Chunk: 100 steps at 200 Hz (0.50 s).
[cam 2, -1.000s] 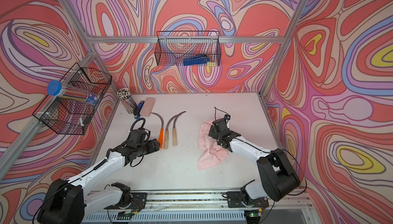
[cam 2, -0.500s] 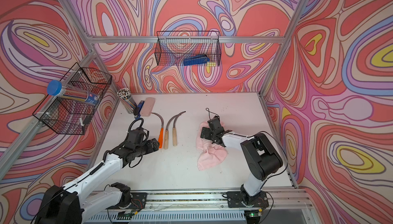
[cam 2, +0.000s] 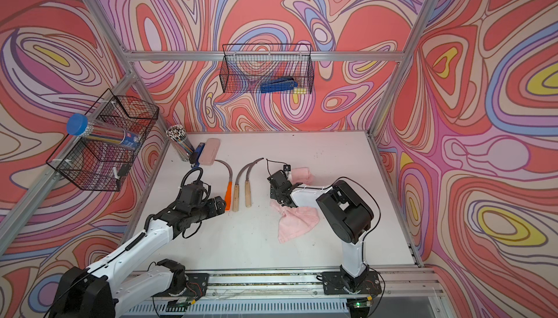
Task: Wipe small sickles with rags
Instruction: Pick up the rag from the center of the board.
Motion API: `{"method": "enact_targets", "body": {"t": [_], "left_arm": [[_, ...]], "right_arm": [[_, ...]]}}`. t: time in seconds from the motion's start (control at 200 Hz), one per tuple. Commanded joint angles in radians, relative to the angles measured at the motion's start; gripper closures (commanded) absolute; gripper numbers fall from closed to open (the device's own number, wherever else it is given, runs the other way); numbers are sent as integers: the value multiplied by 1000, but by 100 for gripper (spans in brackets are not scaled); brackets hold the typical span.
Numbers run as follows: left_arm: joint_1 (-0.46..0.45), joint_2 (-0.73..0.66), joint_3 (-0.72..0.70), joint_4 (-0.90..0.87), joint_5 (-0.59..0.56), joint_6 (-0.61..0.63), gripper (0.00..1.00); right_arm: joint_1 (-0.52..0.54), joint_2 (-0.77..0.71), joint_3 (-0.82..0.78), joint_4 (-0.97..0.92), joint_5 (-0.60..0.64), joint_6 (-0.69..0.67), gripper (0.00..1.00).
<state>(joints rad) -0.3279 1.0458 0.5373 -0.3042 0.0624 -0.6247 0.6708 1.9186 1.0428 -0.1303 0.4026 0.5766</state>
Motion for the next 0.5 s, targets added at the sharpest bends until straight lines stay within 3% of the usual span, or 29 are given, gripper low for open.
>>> {"method": "enact_targets", "body": {"t": [0.0,0.085,0.165,0.34,0.496], "left_arm": [[-5,8,2,-12,-10,-5,13],[-5,17,0,-5,-6,-4,12],[-4,26,0,3,0,-1,13],[-4,46,-2,23,21,19,11],[-5,76,3,18,-2,16,12]], "right_arm": [[1,114,-71,-93,-102,14,16],[1,95,-88,-84,-108,17,59],[1,83,-100,-79,-110,17,81],[0,20,-149,-47,-111,16,100],[0,-137,-194,-48,-119,3,100]]}}
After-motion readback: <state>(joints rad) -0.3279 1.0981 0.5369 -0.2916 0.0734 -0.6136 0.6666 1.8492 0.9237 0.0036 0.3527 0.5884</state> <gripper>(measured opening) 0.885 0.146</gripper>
